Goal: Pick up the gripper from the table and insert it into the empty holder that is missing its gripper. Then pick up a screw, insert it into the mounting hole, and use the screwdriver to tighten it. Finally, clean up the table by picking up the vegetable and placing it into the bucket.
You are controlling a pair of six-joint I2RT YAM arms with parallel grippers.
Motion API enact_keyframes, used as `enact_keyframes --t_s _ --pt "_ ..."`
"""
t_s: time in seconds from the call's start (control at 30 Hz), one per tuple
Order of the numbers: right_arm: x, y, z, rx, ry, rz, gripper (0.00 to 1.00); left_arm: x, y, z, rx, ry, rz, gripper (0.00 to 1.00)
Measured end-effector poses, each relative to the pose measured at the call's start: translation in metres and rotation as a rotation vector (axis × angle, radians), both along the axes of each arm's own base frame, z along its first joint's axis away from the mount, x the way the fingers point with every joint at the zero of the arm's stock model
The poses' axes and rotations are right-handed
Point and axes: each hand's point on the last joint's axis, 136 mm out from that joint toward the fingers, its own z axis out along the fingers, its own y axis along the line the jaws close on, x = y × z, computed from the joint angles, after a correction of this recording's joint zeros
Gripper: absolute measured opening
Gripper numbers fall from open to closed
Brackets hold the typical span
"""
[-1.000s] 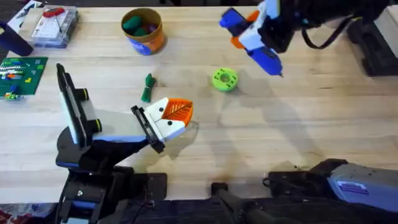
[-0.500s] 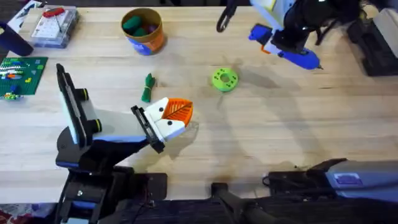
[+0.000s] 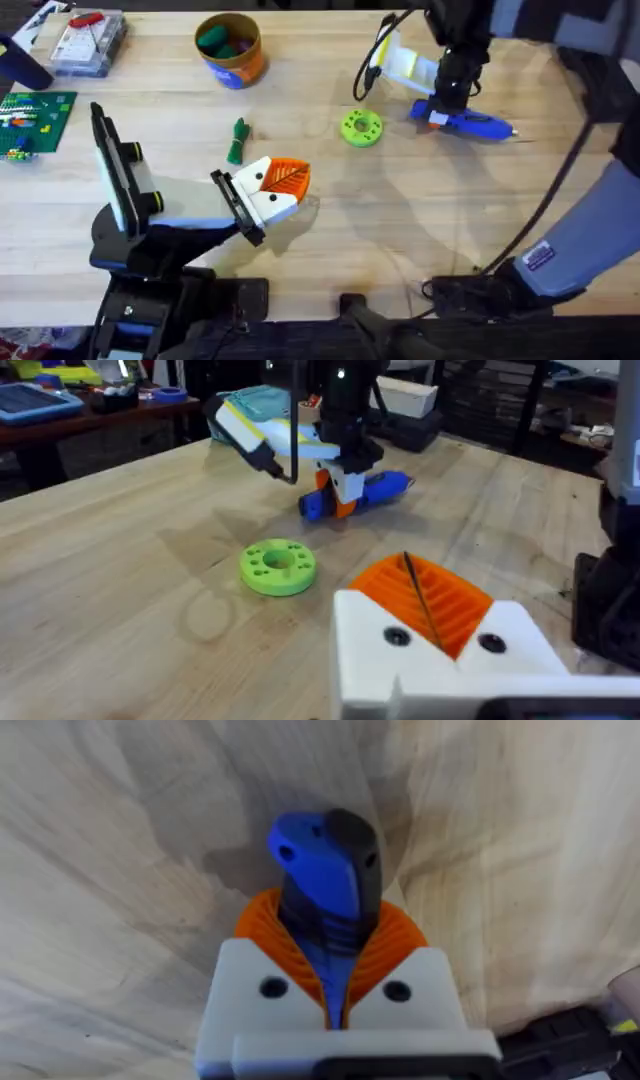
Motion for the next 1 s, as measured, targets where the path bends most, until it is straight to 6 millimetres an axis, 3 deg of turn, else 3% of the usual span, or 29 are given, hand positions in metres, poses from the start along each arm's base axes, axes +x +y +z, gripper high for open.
enact_keyframes --t_s 0.1,0.13,0.17,0.2,0.3,0.33,0.4,0.43,0.57,0.73,1.0 --pt "0.0 -0.001 -0.003 -0.014 0.005 0.004 0.059 0.0 0.0 0.0 0.0 0.0 0.0 0.005" --pt "0.0 -0.002 -0.002 -0.018 0.004 0.003 0.142 0.0 0.0 0.0 0.0 0.0 0.0 0.005" --pt "0.0 -0.002 -0.002 -0.02 0.005 0.005 0.297 0.0 0.0 0.0 0.001 -0.001 0.0 0.016" --pt "-0.001 -0.003 -0.001 -0.027 0.008 0.006 0.45 0.0 0.0 0.0 0.003 -0.005 0.0 0.089" --pt "-0.001 -0.003 0.003 -0.039 -0.001 0.011 0.903 0.0 0.0 0.0 0.004 -0.006 0.0 0.563" --pt "-0.002 -0.002 0.005 -0.039 0.0 0.017 0.971 0.0 0.0 0.0 0.004 -0.006 0.0 0.722" --pt "-0.007 0.002 0.013 -0.038 0.001 0.029 0.993 0.0 0.0 0.0 0.002 -0.003 -0.001 0.951" --pt "-0.009 0.004 0.018 -0.035 -0.004 0.036 0.994 0.0 0.0 0.0 0.003 -0.004 0.0 0.978" --pt "-0.009 0.026 0.054 0.002 -0.114 0.046 0.995 0.0 0.0 0.0 0.004 -0.006 0.0 0.986" --pt "-0.017 0.061 0.122 0.108 -0.332 0.022 0.995 0.001 0.001 0.0 0.004 -0.007 0.006 0.986" --pt "-0.067 0.094 0.234 0.391 -0.654 -0.092 0.995 0.007 0.004 0.006 0.0 -0.035 0.045 0.986"
